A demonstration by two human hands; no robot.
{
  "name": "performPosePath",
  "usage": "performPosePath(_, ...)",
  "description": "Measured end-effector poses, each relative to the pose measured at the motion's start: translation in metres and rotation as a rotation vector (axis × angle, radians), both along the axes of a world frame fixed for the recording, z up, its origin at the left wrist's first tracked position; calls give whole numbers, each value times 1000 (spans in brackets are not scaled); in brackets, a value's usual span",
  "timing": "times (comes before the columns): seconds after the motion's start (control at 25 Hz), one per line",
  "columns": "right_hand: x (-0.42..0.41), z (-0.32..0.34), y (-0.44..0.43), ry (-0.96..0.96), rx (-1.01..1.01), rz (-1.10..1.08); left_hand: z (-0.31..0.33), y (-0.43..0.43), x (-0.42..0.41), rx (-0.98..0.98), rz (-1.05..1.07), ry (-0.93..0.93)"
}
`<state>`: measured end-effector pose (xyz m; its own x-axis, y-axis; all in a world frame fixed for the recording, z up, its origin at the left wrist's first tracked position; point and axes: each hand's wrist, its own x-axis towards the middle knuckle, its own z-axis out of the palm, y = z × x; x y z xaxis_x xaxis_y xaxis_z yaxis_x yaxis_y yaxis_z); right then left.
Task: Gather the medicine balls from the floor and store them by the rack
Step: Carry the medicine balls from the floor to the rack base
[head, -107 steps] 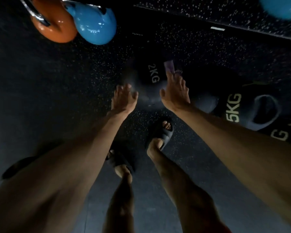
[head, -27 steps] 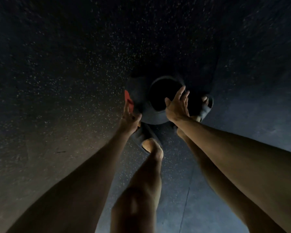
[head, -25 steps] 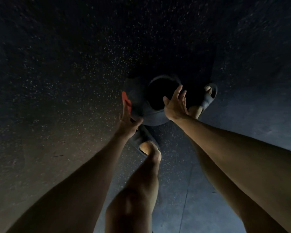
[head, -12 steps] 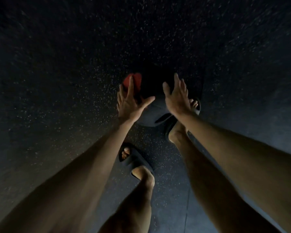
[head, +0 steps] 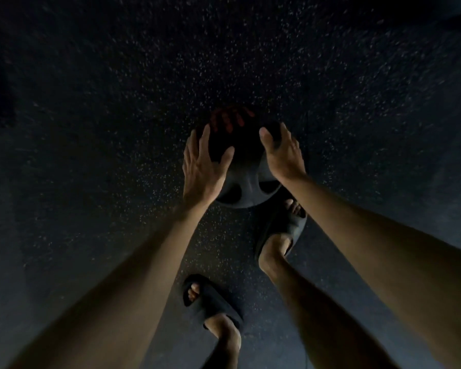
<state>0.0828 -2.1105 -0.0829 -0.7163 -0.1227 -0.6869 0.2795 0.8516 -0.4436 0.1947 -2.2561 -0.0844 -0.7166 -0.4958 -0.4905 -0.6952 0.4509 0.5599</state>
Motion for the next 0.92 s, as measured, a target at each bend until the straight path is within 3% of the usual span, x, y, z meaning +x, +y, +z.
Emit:
performPosePath(0.2, -53, -7, 16, -25, -31, -118, -12, 14, -28, -31, -37, 21)
performPosePath(0.32, -24, 2, 34, 106, -103, 55, -9, 20, -91, 13, -117, -48)
performPosePath(0.44, -16, 2, 45, 194, -116, 50, -2, 22, -160, 1, -126, -145)
performPosePath(0.52, -35, 0, 46, 183, -155, 45, -3, 14, -187, 0, -86, -114)
performPosePath(0.6, -51, -2, 46, 166, -175, 75, -2, 7, -188, 20, -44, -9)
performPosePath(0.72, -59, -2, 51, 138, -147, 69, 4, 14, -162, 46, 9, -40)
performPosePath(0.92, -81, 4, 71, 40, -119, 135, 2, 20, -127, 17, -224, -50)
